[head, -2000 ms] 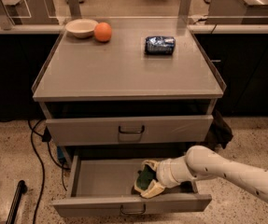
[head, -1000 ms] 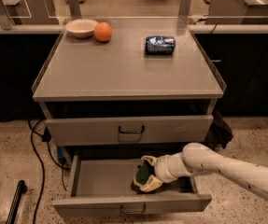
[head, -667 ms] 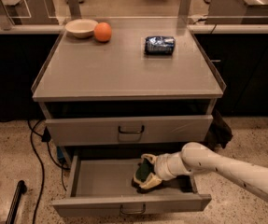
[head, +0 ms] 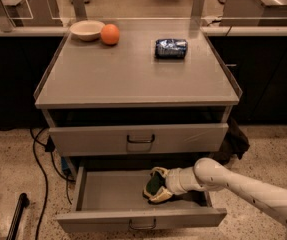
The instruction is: Place sponge into middle drawer
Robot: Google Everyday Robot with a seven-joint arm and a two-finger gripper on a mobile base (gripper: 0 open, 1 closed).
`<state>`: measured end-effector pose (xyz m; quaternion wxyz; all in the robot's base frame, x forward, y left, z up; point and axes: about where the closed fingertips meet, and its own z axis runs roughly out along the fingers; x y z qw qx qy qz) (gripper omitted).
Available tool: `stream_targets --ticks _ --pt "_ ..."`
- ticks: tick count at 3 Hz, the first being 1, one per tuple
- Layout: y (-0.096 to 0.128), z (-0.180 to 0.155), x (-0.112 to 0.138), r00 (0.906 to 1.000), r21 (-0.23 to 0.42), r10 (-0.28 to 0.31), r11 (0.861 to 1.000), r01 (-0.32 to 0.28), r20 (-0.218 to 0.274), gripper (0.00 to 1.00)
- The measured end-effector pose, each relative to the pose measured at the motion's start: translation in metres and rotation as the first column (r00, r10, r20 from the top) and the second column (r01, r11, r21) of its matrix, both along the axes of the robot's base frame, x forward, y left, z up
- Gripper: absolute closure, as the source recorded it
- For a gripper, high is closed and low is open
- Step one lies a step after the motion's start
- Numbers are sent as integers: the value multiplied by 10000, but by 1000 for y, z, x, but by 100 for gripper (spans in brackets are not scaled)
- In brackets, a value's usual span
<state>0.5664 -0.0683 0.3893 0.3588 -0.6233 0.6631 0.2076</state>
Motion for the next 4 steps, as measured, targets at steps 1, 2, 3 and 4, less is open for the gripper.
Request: stream_targets --ticks 1,2,3,4 --pt "6 -15 7 9999 56 -19 10000 20 -123 100" --pt "11 -25 12 9995 -135 -2 9999 -2 -306 100" --pt "14 -31 14 9984 -464 -18 9989 -8 -566 100" --pt "14 -32 13 9983 -467 -20 9989 -7 -583 81"
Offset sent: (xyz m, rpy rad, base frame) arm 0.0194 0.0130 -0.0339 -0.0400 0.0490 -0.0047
